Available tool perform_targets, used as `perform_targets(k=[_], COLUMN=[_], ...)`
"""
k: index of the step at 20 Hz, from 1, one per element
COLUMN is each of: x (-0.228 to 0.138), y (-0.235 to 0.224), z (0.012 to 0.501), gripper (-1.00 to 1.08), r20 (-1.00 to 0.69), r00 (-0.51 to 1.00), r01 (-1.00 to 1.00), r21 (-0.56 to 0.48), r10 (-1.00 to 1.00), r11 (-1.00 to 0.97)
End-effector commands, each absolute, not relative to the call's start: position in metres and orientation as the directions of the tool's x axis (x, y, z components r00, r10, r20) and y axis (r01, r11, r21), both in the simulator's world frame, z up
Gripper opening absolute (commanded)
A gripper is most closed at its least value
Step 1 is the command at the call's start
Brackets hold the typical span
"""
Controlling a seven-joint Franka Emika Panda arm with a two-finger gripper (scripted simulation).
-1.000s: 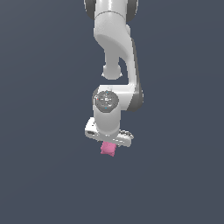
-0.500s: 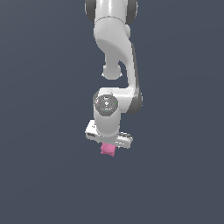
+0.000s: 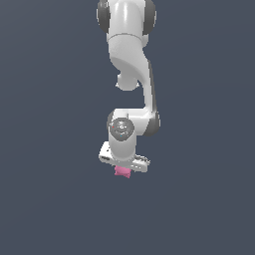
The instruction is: Pick up the object and move it to a goal position.
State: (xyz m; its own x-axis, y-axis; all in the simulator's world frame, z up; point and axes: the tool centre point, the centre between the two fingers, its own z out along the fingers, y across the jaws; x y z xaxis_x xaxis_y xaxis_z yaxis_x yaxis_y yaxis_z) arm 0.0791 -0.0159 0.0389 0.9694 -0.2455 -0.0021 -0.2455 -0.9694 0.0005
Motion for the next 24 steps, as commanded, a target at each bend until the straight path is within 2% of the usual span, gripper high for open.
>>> perform_targets(k=[1, 2, 15, 24], x=[0.080, 0.080, 0.080, 0.082], y=[-0.016, -0.016, -0.013, 0.032], z=[0.039, 0.039, 0.042, 0.092], gripper=[1.00, -1.00, -1.00, -1.00], r20=[0.000, 0.000, 0.000, 0.000], r00=[0.969, 0.969, 0.969, 0.969], r01=[-0.246, -0.246, -0.246, -0.246], r21=[0.000, 0.000, 0.000, 0.000], r10=[-0.246, -0.246, -0.246, -0.246], r11=[-0.969, -0.969, -0.969, -0.969])
